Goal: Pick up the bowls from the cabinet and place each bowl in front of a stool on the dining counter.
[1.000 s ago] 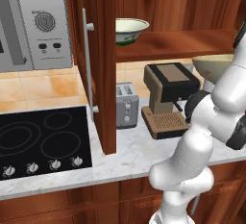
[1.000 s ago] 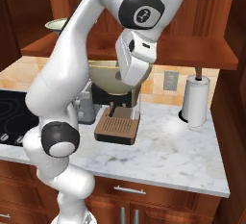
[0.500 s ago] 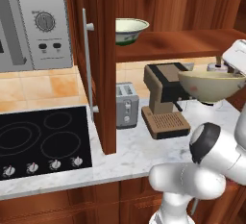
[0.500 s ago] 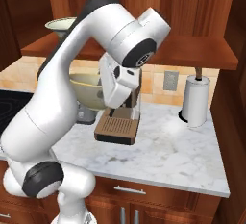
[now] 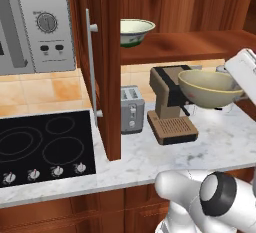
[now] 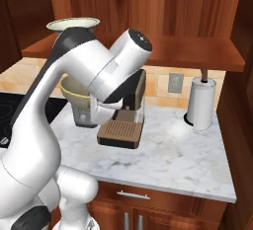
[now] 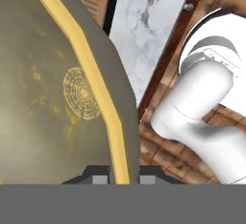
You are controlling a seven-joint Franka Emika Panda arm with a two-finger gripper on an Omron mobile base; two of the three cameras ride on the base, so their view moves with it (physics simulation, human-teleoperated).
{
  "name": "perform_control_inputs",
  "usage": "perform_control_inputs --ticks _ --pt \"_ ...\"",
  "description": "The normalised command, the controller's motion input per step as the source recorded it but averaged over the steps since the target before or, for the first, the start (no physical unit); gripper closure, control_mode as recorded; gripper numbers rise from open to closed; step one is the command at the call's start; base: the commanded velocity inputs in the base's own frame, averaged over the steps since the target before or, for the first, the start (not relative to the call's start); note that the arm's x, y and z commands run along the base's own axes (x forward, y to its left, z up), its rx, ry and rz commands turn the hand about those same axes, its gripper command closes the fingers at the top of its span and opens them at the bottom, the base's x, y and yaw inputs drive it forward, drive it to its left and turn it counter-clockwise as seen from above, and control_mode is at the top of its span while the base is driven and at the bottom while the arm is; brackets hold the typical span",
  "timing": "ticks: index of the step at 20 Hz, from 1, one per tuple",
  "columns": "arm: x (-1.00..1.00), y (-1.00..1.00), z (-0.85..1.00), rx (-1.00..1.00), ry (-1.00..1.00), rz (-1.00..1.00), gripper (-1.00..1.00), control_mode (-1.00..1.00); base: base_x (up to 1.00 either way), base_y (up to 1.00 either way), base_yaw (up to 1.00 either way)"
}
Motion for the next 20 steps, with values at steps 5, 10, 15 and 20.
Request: perform_control_inputs --ticks 5,10,15,20 --pt "0.00 0.00 0.00 0.00 0.01 -0.09 1.00 -1.00 0.00 0.00 0.00" --pt "-0.02 0.00 0.00 -0.03 0.02 -0.03 1.00 -1.00 0.00 0.00 0.00" --pt "0.00 0.00 -0.05 -0.07 0.00 0.00 1.00 -1.00 0.00 0.00 0.00" --pt "0.00 0.00 -0.05 -0.08 0.00 0.00 1.00 -1.00 0.00 0.00 0.00"
